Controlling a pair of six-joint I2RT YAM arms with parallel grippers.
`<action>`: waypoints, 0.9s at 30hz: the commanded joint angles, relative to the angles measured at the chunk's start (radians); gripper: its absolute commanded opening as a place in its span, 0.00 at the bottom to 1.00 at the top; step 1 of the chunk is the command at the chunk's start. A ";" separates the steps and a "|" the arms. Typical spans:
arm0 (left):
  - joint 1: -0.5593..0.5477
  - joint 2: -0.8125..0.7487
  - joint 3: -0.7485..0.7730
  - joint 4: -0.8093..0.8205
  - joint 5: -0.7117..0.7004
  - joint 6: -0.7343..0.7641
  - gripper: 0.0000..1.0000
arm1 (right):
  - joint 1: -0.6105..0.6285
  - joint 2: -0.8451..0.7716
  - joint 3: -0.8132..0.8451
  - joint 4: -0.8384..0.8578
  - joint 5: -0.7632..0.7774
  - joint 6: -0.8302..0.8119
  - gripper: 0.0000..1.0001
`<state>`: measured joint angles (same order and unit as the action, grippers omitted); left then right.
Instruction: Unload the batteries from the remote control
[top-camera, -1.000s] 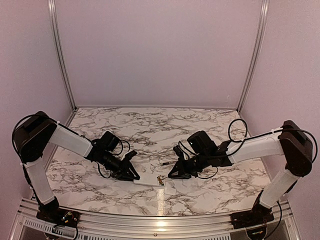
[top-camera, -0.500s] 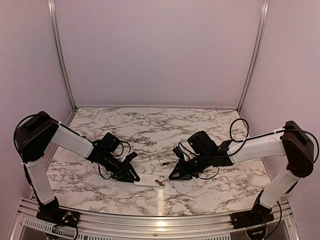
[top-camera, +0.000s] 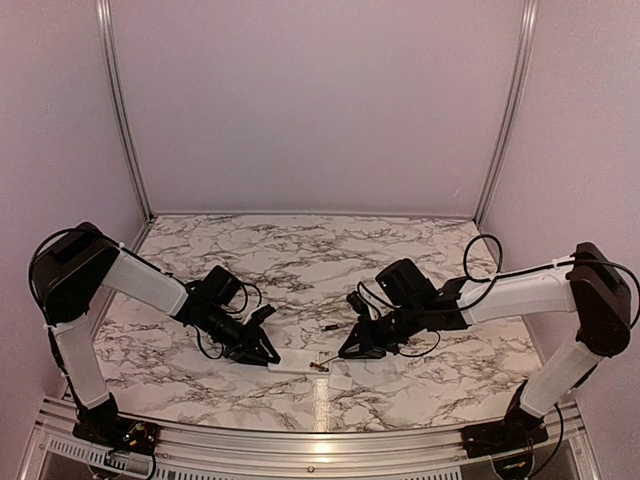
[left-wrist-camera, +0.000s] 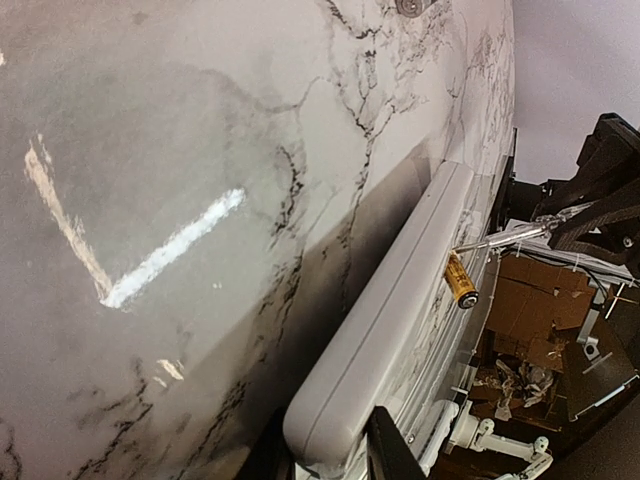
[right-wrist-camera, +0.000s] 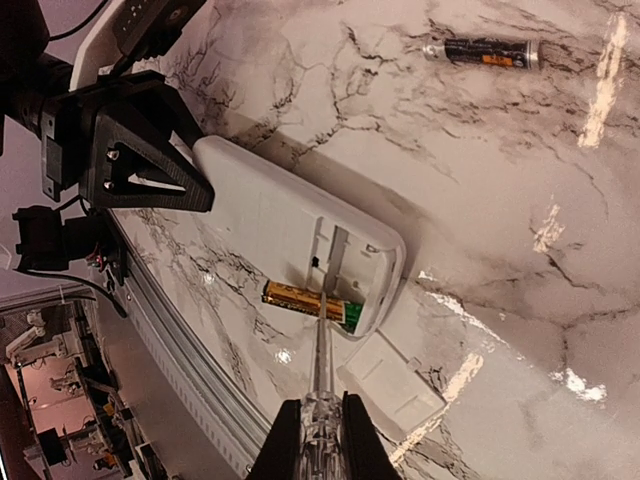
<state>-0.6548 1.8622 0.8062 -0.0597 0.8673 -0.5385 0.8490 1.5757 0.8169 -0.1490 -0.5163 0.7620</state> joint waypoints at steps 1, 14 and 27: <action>-0.016 0.096 -0.050 -0.186 -0.343 -0.012 0.00 | 0.009 -0.027 0.036 -0.020 -0.012 -0.012 0.00; -0.016 0.103 -0.044 -0.187 -0.346 -0.014 0.00 | 0.015 -0.019 0.046 -0.020 -0.024 -0.021 0.00; -0.016 0.111 -0.040 -0.188 -0.348 -0.018 0.00 | 0.029 -0.009 0.048 -0.039 -0.027 -0.032 0.00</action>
<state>-0.6575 1.8736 0.8192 -0.0597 0.8703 -0.5392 0.8654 1.5757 0.8398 -0.1658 -0.5407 0.7494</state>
